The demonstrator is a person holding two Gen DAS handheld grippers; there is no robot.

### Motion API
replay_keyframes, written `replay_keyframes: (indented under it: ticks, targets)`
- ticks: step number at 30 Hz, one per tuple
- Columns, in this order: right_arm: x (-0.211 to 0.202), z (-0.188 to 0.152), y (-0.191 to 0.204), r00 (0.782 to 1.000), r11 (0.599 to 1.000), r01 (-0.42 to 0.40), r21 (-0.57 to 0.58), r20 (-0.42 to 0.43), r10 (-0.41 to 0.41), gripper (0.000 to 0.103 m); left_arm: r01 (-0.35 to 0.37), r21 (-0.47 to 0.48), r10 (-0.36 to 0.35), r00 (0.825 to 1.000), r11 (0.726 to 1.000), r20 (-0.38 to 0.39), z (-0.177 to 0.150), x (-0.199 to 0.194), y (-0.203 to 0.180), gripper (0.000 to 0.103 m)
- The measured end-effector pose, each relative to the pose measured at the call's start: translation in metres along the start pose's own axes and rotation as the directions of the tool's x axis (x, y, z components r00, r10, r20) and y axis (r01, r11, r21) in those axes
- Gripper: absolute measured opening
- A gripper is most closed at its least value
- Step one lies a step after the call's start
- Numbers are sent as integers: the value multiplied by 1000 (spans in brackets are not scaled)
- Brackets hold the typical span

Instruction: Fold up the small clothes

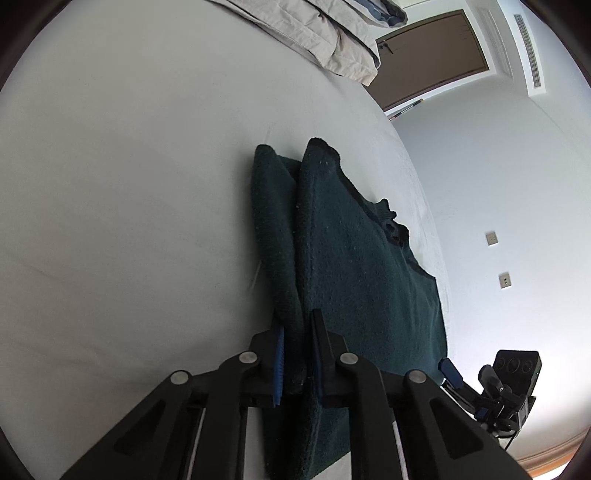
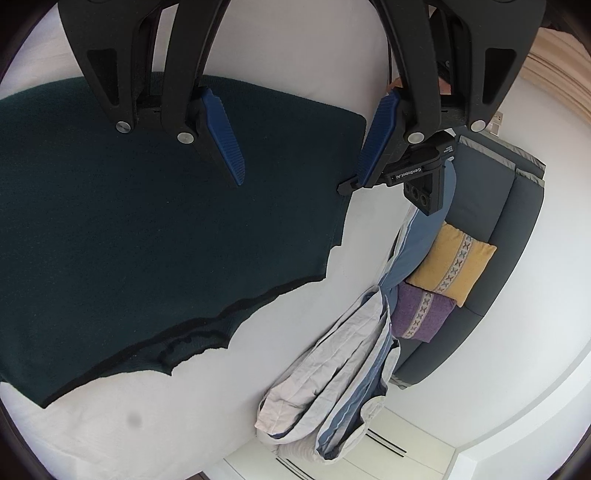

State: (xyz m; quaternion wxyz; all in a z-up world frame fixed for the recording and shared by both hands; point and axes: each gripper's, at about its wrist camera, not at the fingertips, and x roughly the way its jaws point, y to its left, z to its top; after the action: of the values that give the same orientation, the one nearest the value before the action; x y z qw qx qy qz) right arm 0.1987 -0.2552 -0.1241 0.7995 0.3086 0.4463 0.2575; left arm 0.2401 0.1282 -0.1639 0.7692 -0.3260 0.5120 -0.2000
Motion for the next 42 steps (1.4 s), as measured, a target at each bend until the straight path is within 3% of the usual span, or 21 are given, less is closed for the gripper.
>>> replay_keyframes:
  ticks: [7,15,22,26,32,36,42]
  targets:
    - [10,4,-12,1000,1000,-9,19,-5,9,62,-129,104,126,991,986,34,-3,-5,-33,12]
    - [3,32,-40,995,991,-99,85,-5,100,63,-183,219,180,983,958,35,-7,0,-102,11]
    - [-18,70,-97,976,949,-219,225,48,214,63,-144,332,150,989,932,6,-27,43,-193,11]
    - [-32,87,-134,958,909,-287,304,93,271,64,-75,315,88,996,946,-27,-47,90,-228,11]
    - [-32,95,-186,967,867,-253,430,84,240,64,-62,286,83,995,956,-60,-74,152,-224,11]
    - [-26,99,-182,960,871,-275,407,70,271,64,-7,268,20,999,963,-46,-74,144,-212,12]
    - [4,108,-157,959,886,-250,391,-27,283,64,7,250,0,1000,968,-26,-70,129,-198,13]
